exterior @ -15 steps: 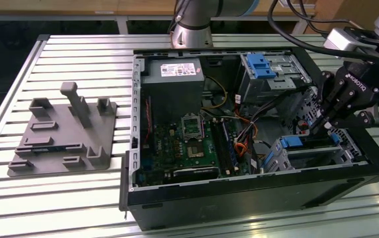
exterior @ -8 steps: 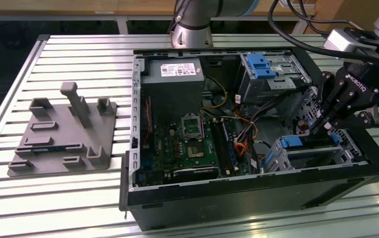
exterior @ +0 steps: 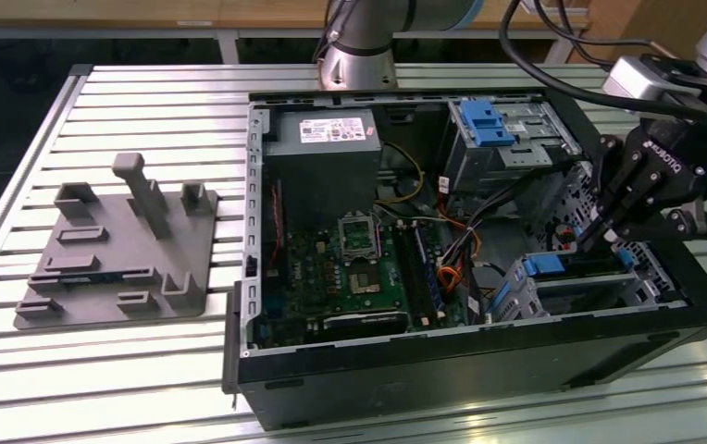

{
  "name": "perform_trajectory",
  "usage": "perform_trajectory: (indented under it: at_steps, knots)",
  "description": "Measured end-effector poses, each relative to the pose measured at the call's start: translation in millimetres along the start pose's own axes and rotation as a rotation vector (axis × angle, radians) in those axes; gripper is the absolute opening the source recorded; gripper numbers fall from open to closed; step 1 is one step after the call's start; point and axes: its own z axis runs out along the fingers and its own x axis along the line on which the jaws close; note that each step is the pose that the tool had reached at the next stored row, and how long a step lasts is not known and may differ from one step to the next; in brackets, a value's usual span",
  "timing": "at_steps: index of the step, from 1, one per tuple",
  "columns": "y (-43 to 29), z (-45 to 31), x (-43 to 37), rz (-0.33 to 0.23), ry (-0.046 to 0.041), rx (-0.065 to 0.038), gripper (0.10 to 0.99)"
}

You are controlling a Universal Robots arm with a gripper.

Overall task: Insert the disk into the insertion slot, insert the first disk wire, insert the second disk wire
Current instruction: 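Insert the second disk wire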

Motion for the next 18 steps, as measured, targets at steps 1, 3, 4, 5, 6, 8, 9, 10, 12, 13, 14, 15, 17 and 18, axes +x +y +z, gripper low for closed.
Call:
perform_trajectory:
  at_steps: [1, 3, 4, 5, 6, 8, 9, 10, 12, 13, 14, 15, 17, 18]
  knots:
    - [0.0, 0.2, 0.0, 0.000, 0.0001, 0.000, 0.141]
    - [-0.1, 0.7, -0.1, 0.000, 0.0001, 0.000, 0.141]
    - [-0.2, 1.0, -0.1, 0.000, 0.0000, 0.000, 0.141]
    - [-0.2, 1.3, -0.1, 0.000, 0.0001, 0.000, 0.141]
    - [-0.3, 1.6, -0.2, 0.000, 0.0000, 0.000, 0.141]
    - [-0.4, 2.0, -0.2, 0.000, 0.0001, 0.000, 0.141]
    - [-0.4, 2.1, -0.2, 0.000, 0.0002, 0.000, 0.141]
    - [-0.5, 2.4, -0.2, 0.000, 0.0001, 0.000, 0.141]
    - [-0.6, 2.9, -0.3, 0.000, 0.0000, 0.000, 0.141]
    - [-0.7, 3.0, -0.3, 0.000, 0.0001, 0.000, 0.141]
    - [-0.8, 3.1, -0.3, 0.000, 0.0001, 0.000, 0.141]
    - [-0.9, 3.4, -0.3, 0.000, 0.0000, 0.000, 0.141]
    - [-1.1, 3.8, -0.4, 0.000, 0.0000, 0.000, 0.141]
    - [-1.2, 3.9, -0.4, 0.000, 0.0002, 0.000, 0.141]
